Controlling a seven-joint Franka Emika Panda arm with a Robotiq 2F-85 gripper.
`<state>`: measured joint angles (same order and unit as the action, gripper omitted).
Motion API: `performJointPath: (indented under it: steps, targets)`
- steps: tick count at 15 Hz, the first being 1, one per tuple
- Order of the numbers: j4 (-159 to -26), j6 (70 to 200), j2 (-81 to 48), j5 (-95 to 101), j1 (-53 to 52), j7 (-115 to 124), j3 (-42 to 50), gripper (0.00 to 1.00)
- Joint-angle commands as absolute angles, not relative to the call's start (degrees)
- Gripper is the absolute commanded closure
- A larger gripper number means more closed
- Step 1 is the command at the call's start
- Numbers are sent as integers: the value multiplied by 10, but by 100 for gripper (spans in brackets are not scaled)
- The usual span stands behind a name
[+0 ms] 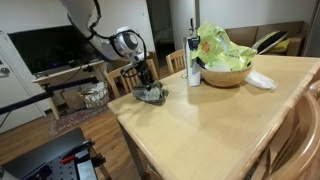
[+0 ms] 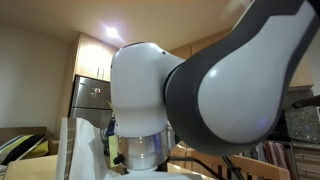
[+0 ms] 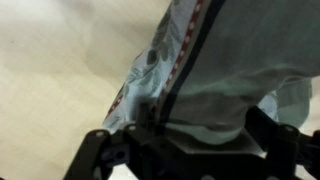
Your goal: Move the towel to the left
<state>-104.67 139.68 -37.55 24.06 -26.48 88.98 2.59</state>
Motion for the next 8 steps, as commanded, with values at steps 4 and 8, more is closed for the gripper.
performJointPath:
  steps: [4, 8]
  targets:
    - [-1094, 1294, -264, 144, -197, 747, -18, 0]
    - [-1103, 1278, -218, 103, -166, 704, -21, 0]
